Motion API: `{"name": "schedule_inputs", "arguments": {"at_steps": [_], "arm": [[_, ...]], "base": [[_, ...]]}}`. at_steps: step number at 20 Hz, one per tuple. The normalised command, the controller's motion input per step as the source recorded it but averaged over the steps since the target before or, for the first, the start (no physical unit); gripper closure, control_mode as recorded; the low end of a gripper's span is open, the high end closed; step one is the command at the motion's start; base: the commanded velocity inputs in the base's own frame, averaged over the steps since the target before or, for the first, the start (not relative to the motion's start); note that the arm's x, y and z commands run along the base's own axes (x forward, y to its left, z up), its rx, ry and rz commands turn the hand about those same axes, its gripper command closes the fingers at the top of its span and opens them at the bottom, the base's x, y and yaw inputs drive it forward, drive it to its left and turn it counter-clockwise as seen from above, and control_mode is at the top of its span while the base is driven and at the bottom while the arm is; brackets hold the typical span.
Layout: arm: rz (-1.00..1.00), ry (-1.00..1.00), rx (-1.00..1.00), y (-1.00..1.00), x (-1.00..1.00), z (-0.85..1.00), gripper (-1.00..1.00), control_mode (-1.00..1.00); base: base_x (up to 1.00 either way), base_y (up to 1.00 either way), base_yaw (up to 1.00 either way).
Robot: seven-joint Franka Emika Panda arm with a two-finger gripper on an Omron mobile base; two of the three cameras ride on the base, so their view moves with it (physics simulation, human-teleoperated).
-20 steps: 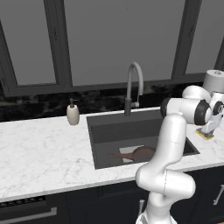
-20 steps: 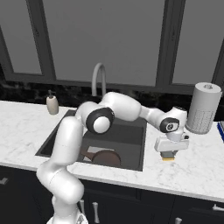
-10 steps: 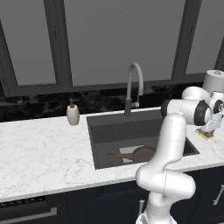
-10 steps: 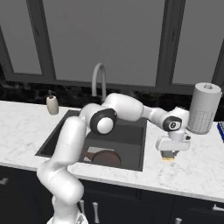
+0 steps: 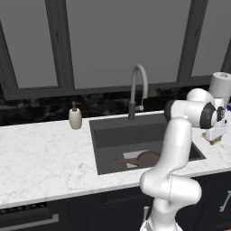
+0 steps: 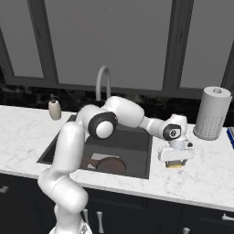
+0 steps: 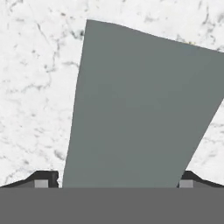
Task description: Pick the pan and sponge and place them into the sink. Then turn on the water.
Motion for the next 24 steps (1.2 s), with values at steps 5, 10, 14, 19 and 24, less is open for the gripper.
{"name": "schedule_inputs", "arguments": {"at_steps": [5,10,14,19,24], "arm": [[0.01,-0.02,0.04,0.79,-1.00,-0.98,1.00,-1.00],[0.07,0.01,0.17,0.42,-0.28,-0.39,1.00,-1.00],[0.06,0.05,0.19,0.26,0.07,0.17,1.00,-1.00],[0.15,0.15,0.25,0.50,0.30,0.63,1.00,-1.00],[0.20,0.16,0.23,0.63,0.31,0.64,1.00,-1.00]], "base": [[0.00,0.00,0.00],[0.00,0.00,0.00],[0.00,0.00,0.00],[0.00,0.00,0.00],[0.00,0.00,0.00]]}}
